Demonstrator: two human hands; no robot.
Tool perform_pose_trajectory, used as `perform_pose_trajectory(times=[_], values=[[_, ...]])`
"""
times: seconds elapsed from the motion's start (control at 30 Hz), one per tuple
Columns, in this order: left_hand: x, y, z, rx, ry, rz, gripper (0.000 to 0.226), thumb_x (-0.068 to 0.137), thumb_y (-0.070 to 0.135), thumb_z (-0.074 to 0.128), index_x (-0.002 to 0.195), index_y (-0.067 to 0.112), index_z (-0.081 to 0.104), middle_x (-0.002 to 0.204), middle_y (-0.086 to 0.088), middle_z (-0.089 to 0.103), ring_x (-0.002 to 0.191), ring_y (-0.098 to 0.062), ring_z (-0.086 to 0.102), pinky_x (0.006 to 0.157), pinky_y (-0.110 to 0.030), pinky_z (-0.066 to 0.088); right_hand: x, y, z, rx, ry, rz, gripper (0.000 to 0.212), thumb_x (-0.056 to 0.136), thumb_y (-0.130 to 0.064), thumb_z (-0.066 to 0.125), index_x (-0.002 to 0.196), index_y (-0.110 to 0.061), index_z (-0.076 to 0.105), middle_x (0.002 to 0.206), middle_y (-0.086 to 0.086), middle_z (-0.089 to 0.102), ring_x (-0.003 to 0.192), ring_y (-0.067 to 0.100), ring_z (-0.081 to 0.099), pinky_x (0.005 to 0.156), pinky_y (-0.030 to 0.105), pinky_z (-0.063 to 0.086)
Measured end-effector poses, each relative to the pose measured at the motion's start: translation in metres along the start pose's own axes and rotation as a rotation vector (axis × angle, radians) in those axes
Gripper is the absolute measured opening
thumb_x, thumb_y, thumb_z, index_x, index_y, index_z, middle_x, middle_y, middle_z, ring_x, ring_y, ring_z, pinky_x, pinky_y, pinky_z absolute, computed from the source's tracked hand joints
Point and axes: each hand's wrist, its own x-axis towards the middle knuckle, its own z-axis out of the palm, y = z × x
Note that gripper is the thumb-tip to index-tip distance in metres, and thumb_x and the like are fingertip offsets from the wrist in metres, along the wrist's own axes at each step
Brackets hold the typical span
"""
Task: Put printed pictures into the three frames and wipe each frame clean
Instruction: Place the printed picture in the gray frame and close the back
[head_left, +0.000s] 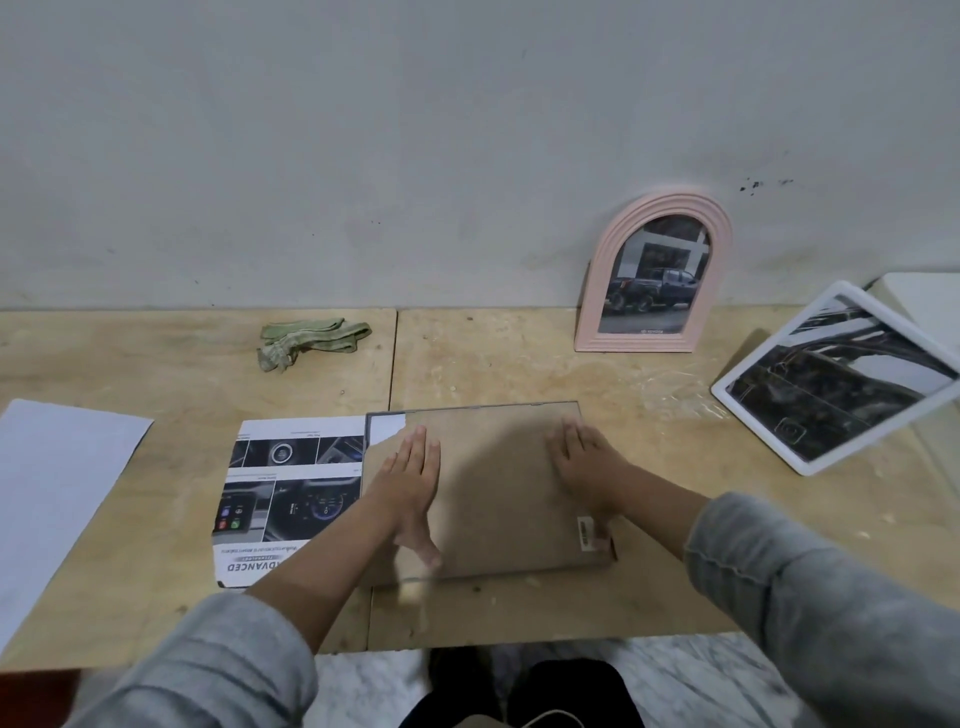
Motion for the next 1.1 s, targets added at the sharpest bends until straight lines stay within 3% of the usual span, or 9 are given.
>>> perform_pose_trajectory(times=[0.07,0.23,0.43,0.57,0.87,1.1], values=[[0.002,-0.002,0.003,-0.020,0.015,0.011,0.159,0.045,0.068,0.080,0.145,0.000,-0.025,0.150,-0.023,-0.032,0.141,-0.037,-0.026,0.119,-0.048,0.002,0.003,0.002,0.003,0.035,0.011,0.002,0.116,0.080,-0.030,0.072,0.142,0.009,-0.018,0.147,0.040,-0.010,0.139,0.050,-0.007,0.117,0.052,0.000],[0.002,-0.006,0.013,-0.049,0.059,0.038,0.153,0.050,0.070,0.075,0.146,0.002,-0.023,0.151,-0.022,-0.032,0.141,-0.036,-0.027,0.119,-0.049,0.001,0.006,0.006,0.009,0.041,-0.014,0.009,0.138,0.062,-0.035,0.085,0.143,0.002,-0.021,0.149,0.037,-0.012,0.140,0.047,-0.010,0.114,0.051,-0.005],[-0.001,0.001,0.010,-0.021,0.060,0.000,0.154,0.050,0.070,0.076,0.146,0.001,-0.022,0.152,-0.022,-0.029,0.142,-0.036,-0.025,0.119,-0.050,0.001,0.008,-0.004,0.003,0.127,-0.053,0.042,0.134,0.069,-0.041,0.080,0.142,0.007,-0.021,0.147,0.040,-0.014,0.138,0.051,-0.011,0.116,0.053,0.001],[-0.002,0.001,0.007,-0.010,0.061,-0.001,0.157,0.045,0.072,0.077,0.146,-0.001,-0.018,0.154,-0.025,-0.023,0.144,-0.038,-0.020,0.119,-0.050,0.004,0.017,-0.028,0.002,0.294,-0.106,0.068,0.149,0.056,-0.056,0.083,0.141,0.006,-0.022,0.145,0.041,-0.019,0.136,0.055,-0.016,0.115,0.058,0.001],[-0.003,-0.003,0.007,0.009,0.062,0.034,0.151,0.051,0.073,0.074,0.147,0.000,-0.018,0.152,-0.025,-0.026,0.143,-0.038,-0.022,0.120,-0.047,0.002,0.015,-0.025,0.015,0.293,-0.040,0.050,0.153,0.053,-0.063,0.080,0.140,0.003,-0.027,0.145,0.037,-0.025,0.134,0.051,-0.024,0.115,0.055,-0.004],[-0.009,-0.013,-0.005,0.188,-0.022,0.091,0.159,0.045,0.069,0.080,0.147,0.001,-0.021,0.152,-0.025,-0.028,0.143,-0.036,-0.021,0.117,-0.045,-0.004,0.016,-0.021,0.009,0.229,-0.066,0.049,0.150,0.055,-0.063,0.079,0.141,0.003,-0.025,0.146,0.039,-0.017,0.139,0.051,-0.011,0.117,0.051,0.002]])
